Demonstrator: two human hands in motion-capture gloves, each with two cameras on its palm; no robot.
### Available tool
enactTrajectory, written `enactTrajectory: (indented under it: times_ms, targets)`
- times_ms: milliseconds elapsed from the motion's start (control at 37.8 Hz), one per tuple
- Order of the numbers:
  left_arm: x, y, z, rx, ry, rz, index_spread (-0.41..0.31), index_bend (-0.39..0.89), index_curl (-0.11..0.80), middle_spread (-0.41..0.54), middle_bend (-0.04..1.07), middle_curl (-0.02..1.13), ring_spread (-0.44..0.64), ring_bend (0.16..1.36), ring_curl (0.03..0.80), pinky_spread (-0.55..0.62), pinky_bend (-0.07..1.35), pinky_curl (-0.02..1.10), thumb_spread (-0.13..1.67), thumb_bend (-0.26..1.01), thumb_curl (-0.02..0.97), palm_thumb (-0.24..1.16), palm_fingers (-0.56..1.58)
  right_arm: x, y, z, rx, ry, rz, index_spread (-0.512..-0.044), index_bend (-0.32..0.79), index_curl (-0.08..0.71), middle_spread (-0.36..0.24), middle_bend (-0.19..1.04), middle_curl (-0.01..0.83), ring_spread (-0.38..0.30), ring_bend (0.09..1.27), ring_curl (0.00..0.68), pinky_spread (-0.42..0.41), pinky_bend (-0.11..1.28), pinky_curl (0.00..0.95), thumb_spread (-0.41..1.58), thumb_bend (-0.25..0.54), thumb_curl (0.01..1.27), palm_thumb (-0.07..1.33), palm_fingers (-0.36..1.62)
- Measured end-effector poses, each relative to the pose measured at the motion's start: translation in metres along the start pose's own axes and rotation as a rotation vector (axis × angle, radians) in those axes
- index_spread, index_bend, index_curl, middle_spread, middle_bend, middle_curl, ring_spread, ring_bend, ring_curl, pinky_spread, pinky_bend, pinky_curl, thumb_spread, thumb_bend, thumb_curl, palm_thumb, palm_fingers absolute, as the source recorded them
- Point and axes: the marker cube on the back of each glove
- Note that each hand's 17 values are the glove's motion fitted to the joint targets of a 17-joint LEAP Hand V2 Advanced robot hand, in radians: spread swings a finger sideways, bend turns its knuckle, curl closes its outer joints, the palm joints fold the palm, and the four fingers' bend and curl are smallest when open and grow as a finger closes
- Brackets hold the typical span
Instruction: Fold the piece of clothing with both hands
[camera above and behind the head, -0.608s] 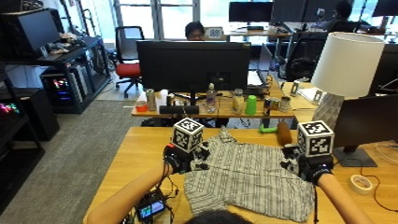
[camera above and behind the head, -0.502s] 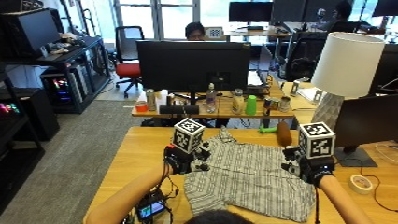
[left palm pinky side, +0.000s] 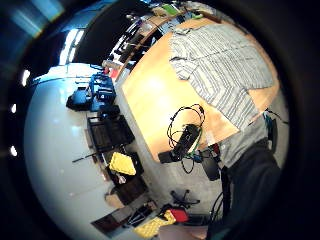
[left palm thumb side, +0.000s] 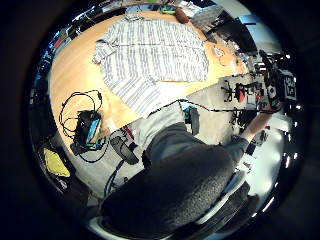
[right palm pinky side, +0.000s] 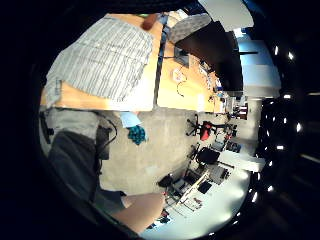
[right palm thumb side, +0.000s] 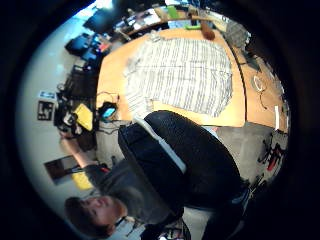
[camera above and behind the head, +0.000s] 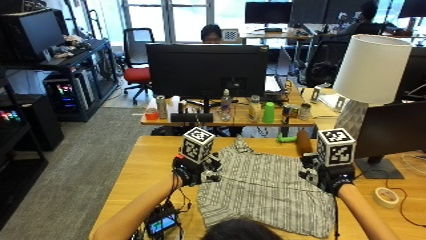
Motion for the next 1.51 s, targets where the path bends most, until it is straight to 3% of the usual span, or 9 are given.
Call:
enactTrajectory:
  times_ms: [344, 555, 714, 899, 1136, 1269, 1374, 1480, 1506]
  targets:
    - [0.008, -0.017, 0.047, -0.069, -0.041, -0.005, -0.089, 0.14, 0.143, 0.249, 0.19, 0.19, 0.48, 0.57, 0.185, 0.52, 0.41, 0.23, 0.75, -0.1, 0.065, -0.13, -0.07, 0.016, 0.007, 0.01, -0.003, -0.07, 0.037, -0.342, 0.12, 0.209, -0.034, 0.23, 0.289, 0.118, 0.35, 0.231, 0.241, 0.44, 0.293, 1.12, -0.017, 0.16, 0.19, 0.31]
    - [0.031, -0.044, 0.115, -0.176, 0.028, 0.056, -0.079, 0.14, 0.174, 0.248, 0.18, 0.21, 0.48, 0.57, 0.193, 0.52, 0.39, 0.24, 0.79, -0.08, 0.086, -0.1, -0.06, 0.022, 0.007, 0.017, -0.025, -0.078, 0.052, -0.342, 0.13, 0.216, -0.029, 0.23, 0.311, 0.117, 0.36, 0.249, 0.239, 0.44, 0.308, 1.13, -0.018, 0.17, 0.19, 0.31]
    - [0.063, -0.071, 0.199, -0.292, 0.063, 0.126, -0.039, 0.15, 0.196, 0.255, 0.15, 0.21, 0.47, 0.6, 0.206, 0.5, 0.41, 0.26, 0.84, -0.02, 0.136, 0.02, -0.03, 0.028, 0.008, 0.024, -0.031, -0.079, 0.062, -0.342, 0.12, 0.215, -0.028, 0.23, 0.325, 0.114, 0.37, 0.259, 0.24, 0.45, 0.319, 1.14, -0.019, 0.18, 0.19, 0.32]
    - [0.076, -0.089, 0.254, -0.388, 0.016, 0.13, -0.007, 0.16, 0.223, 0.242, 0.19, 0.23, 0.45, 0.59, 0.214, 0.48, 0.41, 0.28, 0.88, -0.01, 0.183, 0.07, 0.0, 0.036, 0.01, 0.032, -0.059, -0.071, 0.085, -0.342, 0.12, 0.214, -0.023, 0.23, 0.337, 0.106, 0.38, 0.274, 0.233, 0.46, 0.329, 1.14, -0.022, 0.19, 0.17, 0.32]
    - [0.08, -0.112, 0.283, -0.406, 0.091, 0.11, 0.032, 0.07, 0.189, 0.266, 0.15, 0.23, 0.44, 0.66, 0.24, 0.45, 0.59, 0.34, 0.95, 0.02, 0.233, 0.2, -0.02, 0.042, 0.003, 0.047, -0.08, -0.066, 0.09, -0.344, 0.12, 0.214, -0.022, 0.24, 0.351, 0.102, 0.39, 0.288, 0.231, 0.46, 0.336, 1.14, -0.02, 0.19, 0.16, 0.33]
    - [0.1, -0.093, 0.249, -0.281, 0.159, 0.192, 0.05, 0.07, 0.167, 0.236, 0.22, 0.25, 0.38, 0.7, 0.252, 0.33, 0.66, 0.36, 1.05, 0.08, 0.273, 0.35, 0.11, 0.044, -0.002, 0.057, -0.09, -0.071, 0.089, -0.344, 0.12, 0.214, -0.022, 0.24, 0.356, 0.101, 0.4, 0.292, 0.229, 0.47, 0.34, 1.14, -0.02, 0.2, 0.16, 0.33]
    - [0.096, -0.113, 0.233, -0.047, 0.061, 0.18, 0.037, 0.13, 0.183, 0.149, 0.26, 0.28, 0.28, 0.69, 0.261, 0.18, 0.66, 0.37, 1.1, 0.09, 0.298, 0.41, 0.27, 0.044, -0.008, 0.067, -0.104, -0.061, 0.086, -0.344, 0.12, 0.213, -0.022, 0.24, 0.361, 0.1, 0.4, 0.296, 0.228, 0.46, 0.342, 1.14, -0.019, 0.2, 0.15, 0.34]
    - [0.096, -0.107, 0.241, -0.168, 0.08, 0.126, -0.012, 0.14, 0.197, 0.052, 0.25, 0.3, 0.12, 0.68, 0.266, -0.06, 0.77, 0.39, 1.13, 0.1, 0.325, 0.47, 0.59, 0.042, -0.011, 0.074, -0.122, -0.066, 0.078, -0.343, 0.12, 0.212, -0.022, 0.25, 0.367, 0.1, 0.39, 0.298, 0.228, 0.46, 0.342, 1.14, -0.02, 0.2, 0.15, 0.34]
    - [0.093, -0.113, 0.245, -0.171, 0.065, 0.102, -0.01, 0.12, 0.191, 0.045, 0.22, 0.28, 0.11, 0.67, 0.26, -0.08, 0.75, 0.37, 1.13, 0.09, 0.326, 0.46, 0.55, 0.041, -0.011, 0.076, -0.127, -0.068, 0.075, -0.343, 0.12, 0.212, -0.022, 0.25, 0.367, 0.1, 0.39, 0.299, 0.228, 0.46, 0.343, 1.14, -0.02, 0.2, 0.15, 0.34]
